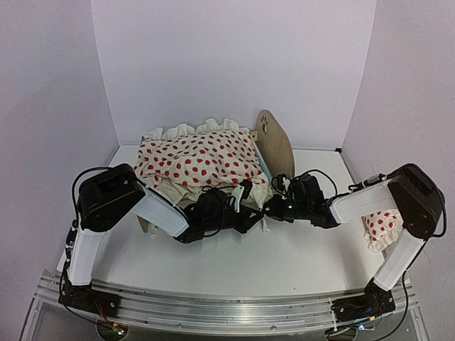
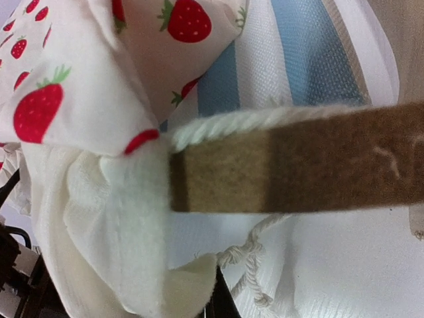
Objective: Set up the pet bed
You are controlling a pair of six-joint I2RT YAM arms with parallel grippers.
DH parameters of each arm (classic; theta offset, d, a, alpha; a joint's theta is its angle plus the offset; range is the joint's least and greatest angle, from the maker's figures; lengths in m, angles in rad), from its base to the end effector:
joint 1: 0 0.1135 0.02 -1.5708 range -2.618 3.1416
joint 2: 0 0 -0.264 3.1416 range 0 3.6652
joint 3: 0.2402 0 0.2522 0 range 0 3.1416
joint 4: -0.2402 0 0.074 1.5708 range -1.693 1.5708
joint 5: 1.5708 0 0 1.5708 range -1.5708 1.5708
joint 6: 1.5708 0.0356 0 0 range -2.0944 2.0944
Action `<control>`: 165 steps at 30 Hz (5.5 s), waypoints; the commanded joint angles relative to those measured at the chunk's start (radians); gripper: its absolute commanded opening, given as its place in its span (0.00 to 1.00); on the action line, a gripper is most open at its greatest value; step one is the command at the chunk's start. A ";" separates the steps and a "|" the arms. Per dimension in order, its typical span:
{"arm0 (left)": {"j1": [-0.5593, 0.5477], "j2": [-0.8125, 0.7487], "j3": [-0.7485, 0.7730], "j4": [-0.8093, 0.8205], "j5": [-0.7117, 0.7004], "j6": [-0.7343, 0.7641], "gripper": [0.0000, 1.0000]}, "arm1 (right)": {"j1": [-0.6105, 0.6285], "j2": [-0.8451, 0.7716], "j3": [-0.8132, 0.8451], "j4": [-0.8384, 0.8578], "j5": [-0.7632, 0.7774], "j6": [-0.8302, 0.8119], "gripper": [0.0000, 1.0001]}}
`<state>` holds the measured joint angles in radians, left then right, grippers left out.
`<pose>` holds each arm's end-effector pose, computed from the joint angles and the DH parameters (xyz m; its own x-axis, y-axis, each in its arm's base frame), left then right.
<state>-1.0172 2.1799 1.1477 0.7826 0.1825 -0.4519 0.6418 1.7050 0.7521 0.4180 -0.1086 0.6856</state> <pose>0.2331 -0.3894 0.1236 -0.5225 0.0286 -0.8522 0.7790 0.4223 -0.4635 0.2702 0.2068 0.1545 -0.7401 0.2326 -0.6309 -0.2599 0.7664 0.5875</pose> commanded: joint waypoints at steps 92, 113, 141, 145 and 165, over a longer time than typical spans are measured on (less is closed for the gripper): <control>0.031 0.016 0.047 -0.028 -0.121 0.536 0.00 | -0.008 -0.124 -0.061 -0.218 0.048 -0.057 0.27; 0.030 -0.002 0.022 -0.028 -0.140 0.560 0.00 | 0.216 0.089 0.015 -0.052 0.456 -0.294 0.63; 0.054 -0.047 -0.028 -0.079 -0.130 0.639 0.00 | 0.068 -0.313 -0.048 -0.326 0.671 -0.367 0.00; 0.055 -0.055 -0.036 -0.089 -0.119 0.659 0.00 | 0.051 -0.340 0.051 -0.372 0.683 -0.508 0.00; 0.040 -0.055 -0.100 -0.235 -0.001 0.735 0.00 | -0.027 -0.408 0.338 -0.460 0.682 -0.798 0.00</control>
<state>-0.9680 2.1743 1.0716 0.5858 0.1635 0.2603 0.6167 1.3461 1.0557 -0.0202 0.5627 -0.0862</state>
